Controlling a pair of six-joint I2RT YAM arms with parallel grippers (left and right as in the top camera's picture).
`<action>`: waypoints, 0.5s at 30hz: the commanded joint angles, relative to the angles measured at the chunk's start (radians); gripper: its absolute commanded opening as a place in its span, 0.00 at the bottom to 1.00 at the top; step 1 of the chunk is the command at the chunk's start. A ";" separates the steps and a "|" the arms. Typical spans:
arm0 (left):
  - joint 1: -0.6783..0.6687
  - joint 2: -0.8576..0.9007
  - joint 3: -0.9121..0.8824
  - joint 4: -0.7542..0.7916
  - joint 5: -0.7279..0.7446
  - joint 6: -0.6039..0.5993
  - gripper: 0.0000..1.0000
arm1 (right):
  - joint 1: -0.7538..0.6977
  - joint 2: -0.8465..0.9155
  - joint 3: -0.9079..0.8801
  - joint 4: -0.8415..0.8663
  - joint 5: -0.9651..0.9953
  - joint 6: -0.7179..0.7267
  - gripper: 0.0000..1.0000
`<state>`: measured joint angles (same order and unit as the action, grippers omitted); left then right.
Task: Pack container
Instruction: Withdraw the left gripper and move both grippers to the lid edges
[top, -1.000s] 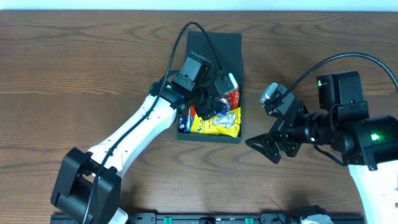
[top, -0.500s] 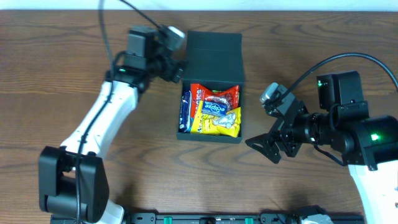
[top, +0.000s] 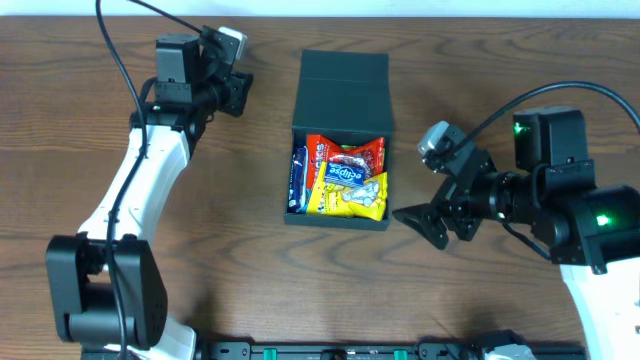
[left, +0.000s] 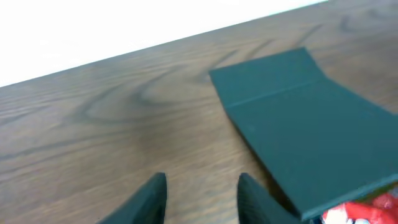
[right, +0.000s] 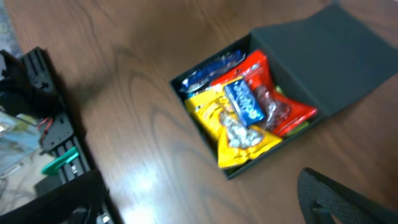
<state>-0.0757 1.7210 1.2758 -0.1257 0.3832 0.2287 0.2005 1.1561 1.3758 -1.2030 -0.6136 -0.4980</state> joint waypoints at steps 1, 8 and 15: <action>0.001 0.062 0.012 0.037 0.054 -0.042 0.32 | -0.008 -0.003 0.012 0.025 -0.011 0.014 0.94; 0.001 0.167 0.012 0.188 0.117 -0.154 0.09 | -0.008 0.043 0.012 0.111 0.158 0.227 0.81; 0.001 0.235 0.012 0.315 0.168 -0.266 0.06 | -0.008 0.150 0.012 0.193 0.332 0.442 0.31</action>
<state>-0.0757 1.9305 1.2758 0.1638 0.5133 0.0341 0.2001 1.2728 1.3773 -1.0260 -0.3847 -0.1932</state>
